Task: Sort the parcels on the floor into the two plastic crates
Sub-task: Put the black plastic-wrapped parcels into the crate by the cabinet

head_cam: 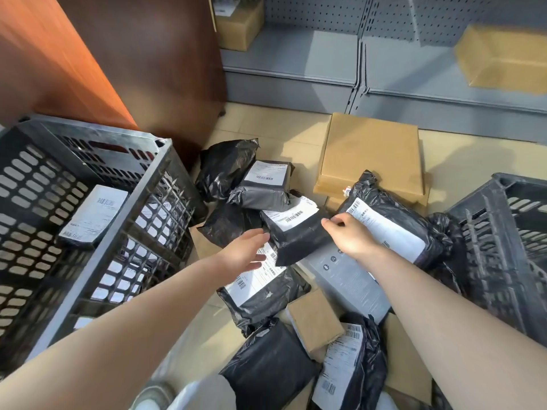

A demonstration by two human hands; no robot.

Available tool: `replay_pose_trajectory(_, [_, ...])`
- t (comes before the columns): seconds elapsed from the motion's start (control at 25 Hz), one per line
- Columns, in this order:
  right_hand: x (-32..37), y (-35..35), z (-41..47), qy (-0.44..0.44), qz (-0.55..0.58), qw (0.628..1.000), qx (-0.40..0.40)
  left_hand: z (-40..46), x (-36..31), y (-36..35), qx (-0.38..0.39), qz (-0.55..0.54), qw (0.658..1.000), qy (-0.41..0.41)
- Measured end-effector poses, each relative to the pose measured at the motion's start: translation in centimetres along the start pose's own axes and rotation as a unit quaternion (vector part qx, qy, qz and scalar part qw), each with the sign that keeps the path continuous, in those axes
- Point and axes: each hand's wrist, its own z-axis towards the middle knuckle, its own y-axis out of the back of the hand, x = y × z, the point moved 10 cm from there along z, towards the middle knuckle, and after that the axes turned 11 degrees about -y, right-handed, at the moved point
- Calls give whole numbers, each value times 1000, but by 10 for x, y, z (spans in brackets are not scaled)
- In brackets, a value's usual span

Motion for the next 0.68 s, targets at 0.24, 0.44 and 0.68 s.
replay_pose_trajectory(0.24, [-10, -37, -3, -85, 104, 983, 123, -1, -1, -21, 0, -63, 998, 11])
replay_pose_trajectory(0.44, [-11, -39, -4, -101, 107, 983, 105, 1, 15, 1, -84, -110, 989, 45])
replay_pose_trajectory(0.68, [-16, -62, -26, -146, 133, 953, 230, -3, 31, 1, -64, -188, 974, 106])
